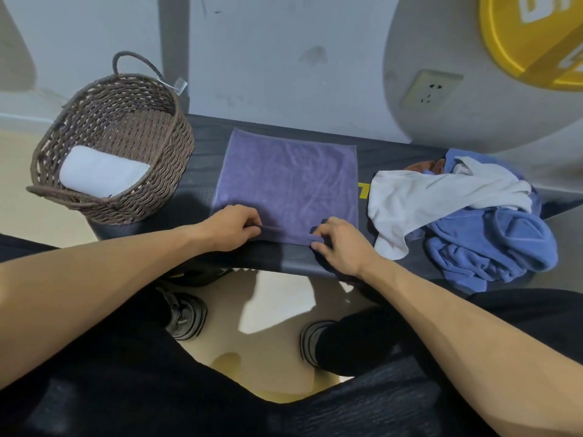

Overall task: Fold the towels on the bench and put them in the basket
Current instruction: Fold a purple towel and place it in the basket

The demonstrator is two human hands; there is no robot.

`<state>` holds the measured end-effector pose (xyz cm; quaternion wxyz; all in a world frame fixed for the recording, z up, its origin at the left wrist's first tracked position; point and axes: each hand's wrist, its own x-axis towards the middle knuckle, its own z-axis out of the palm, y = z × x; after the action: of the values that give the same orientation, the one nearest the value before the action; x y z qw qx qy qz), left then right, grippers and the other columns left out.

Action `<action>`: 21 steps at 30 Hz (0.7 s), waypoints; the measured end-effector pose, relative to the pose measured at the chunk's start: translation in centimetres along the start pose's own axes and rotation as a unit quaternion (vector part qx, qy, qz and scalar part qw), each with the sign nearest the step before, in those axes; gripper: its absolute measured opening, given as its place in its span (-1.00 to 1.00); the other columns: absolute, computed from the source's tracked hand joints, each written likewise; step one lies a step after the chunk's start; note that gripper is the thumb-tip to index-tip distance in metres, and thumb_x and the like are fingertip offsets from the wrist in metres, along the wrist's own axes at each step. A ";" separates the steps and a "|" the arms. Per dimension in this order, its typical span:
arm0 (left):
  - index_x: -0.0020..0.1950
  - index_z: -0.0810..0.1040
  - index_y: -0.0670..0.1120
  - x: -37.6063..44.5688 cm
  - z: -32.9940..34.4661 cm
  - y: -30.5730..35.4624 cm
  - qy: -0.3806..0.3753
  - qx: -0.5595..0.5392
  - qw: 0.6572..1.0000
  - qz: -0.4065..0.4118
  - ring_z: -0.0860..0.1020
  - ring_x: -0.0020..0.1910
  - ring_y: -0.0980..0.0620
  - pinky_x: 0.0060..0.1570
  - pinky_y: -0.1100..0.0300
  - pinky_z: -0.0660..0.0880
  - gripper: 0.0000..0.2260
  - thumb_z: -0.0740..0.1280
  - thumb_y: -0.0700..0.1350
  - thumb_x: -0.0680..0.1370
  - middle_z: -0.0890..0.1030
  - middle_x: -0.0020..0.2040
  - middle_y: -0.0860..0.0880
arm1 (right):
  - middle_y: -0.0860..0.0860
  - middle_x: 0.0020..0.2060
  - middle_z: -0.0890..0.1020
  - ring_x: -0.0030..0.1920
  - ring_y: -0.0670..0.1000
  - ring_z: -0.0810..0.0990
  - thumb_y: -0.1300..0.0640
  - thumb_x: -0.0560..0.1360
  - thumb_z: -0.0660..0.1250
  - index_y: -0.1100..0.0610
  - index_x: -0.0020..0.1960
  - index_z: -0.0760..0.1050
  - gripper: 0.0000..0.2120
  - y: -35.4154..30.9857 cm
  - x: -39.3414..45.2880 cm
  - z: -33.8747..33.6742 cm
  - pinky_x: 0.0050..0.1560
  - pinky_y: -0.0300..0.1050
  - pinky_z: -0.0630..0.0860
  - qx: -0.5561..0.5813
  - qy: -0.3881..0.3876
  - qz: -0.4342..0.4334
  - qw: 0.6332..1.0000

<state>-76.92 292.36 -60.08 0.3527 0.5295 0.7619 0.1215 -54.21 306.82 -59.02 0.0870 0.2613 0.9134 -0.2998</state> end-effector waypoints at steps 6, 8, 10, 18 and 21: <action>-0.17 0.45 0.14 -0.7 -1.6 -1.7 -0.050 0.126 0.991 0.010 0.49 -0.28 0.19 -0.34 0.25 0.33 -0.76 0.52 0.01 0.38 0.54 -0.25 0.14 | 0.01 -0.22 0.63 -0.17 0.05 0.57 0.06 0.61 0.31 0.09 -0.13 0.55 -0.83 1.4 0.2 -1.6 -0.15 -0.14 0.42 0.093 -0.002 0.055 0.994; -0.26 0.45 0.15 -1.0 -2.1 -2.5 -0.021 0.143 0.989 -0.021 0.49 -0.30 0.18 -0.33 0.21 0.34 -0.74 0.54 -0.02 0.37 0.53 -0.30 0.15 | 0.03 -0.24 0.63 -0.20 0.04 0.55 0.02 0.61 0.31 0.13 -0.14 0.55 -0.78 1.8 0.2 -2.0 -0.19 -0.16 0.38 0.082 -0.013 0.049 0.995; -0.32 0.47 0.16 -1.0 -2.7 -2.9 -0.008 0.137 0.990 -0.011 0.51 -0.28 0.13 -0.27 0.18 0.38 -0.73 0.55 -0.04 0.37 0.52 -0.30 0.16 | 0.03 -0.27 0.64 -0.25 0.02 0.54 -0.06 0.58 0.33 0.15 -0.14 0.56 -0.72 2.1 0.1 -2.4 -0.22 -0.17 0.35 0.057 -0.023 0.053 0.997; -0.30 0.50 0.13 -1.8 -4.9 -3.5 -0.085 0.118 0.989 0.003 0.51 -0.34 0.22 -0.32 0.25 0.34 -0.79 0.52 0.01 0.42 0.55 -0.37 0.16 | 0.03 -0.20 0.69 -0.19 0.02 0.61 -0.01 0.33 0.59 0.13 -0.09 0.66 -0.72 2.1 -0.3 -4.7 -0.08 -0.04 0.57 -0.021 -0.192 0.068 0.979; -0.32 0.54 0.09 -1.8 -5.3 -3.9 -0.146 0.093 0.984 -0.030 0.51 -0.42 0.25 -0.36 0.32 0.37 -0.80 0.52 0.00 0.43 0.57 -0.41 0.21 | 0.07 -0.35 0.62 -0.30 0.02 0.53 0.03 0.40 0.51 0.18 -0.25 0.63 -0.79 1.8 -0.7 -4.7 -0.15 -0.06 0.50 -0.003 -0.199 0.078 0.977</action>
<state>-82.96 290.13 -57.70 0.4131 0.5489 0.7256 -0.0393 -52.66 310.59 -55.93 0.2909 0.2670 0.8556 -0.3349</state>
